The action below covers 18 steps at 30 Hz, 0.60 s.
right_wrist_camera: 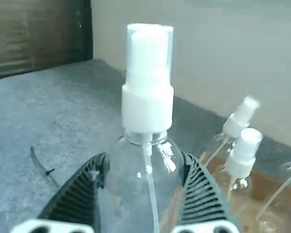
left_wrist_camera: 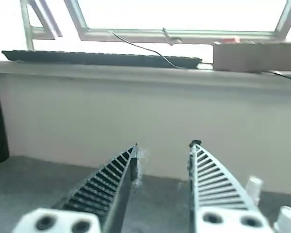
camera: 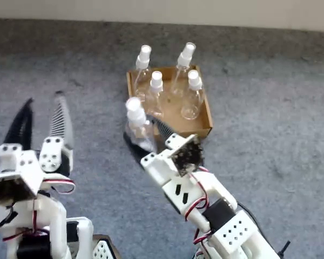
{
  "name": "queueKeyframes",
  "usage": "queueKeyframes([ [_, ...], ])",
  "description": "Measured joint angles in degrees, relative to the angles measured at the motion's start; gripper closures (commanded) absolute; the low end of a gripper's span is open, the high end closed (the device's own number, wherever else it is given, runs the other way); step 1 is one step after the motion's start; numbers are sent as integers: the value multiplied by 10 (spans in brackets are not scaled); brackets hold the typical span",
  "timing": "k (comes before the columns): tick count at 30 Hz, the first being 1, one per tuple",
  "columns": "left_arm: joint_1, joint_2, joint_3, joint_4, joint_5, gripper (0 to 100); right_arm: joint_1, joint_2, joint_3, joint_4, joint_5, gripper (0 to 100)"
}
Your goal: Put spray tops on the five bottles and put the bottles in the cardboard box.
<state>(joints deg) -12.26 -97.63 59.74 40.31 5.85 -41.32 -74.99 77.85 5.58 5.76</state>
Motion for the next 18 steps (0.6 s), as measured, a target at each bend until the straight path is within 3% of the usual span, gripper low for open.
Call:
queueKeyframes([
  [3, -22, -18, 58, 0, 0, 835, 18, 0, 0, -29, 40, 994],
  [8, -24, -17, 198, 0, 0, 835, 21, 0, 0, -49, 175, 994],
  [13, -25, -22, 261, 0, 0, 835, 24, 14, 0, -158, 116, 994],
  [18, -25, -22, 295, -17, 0, 835, 52, 135, -13, -246, 33, 994],
])
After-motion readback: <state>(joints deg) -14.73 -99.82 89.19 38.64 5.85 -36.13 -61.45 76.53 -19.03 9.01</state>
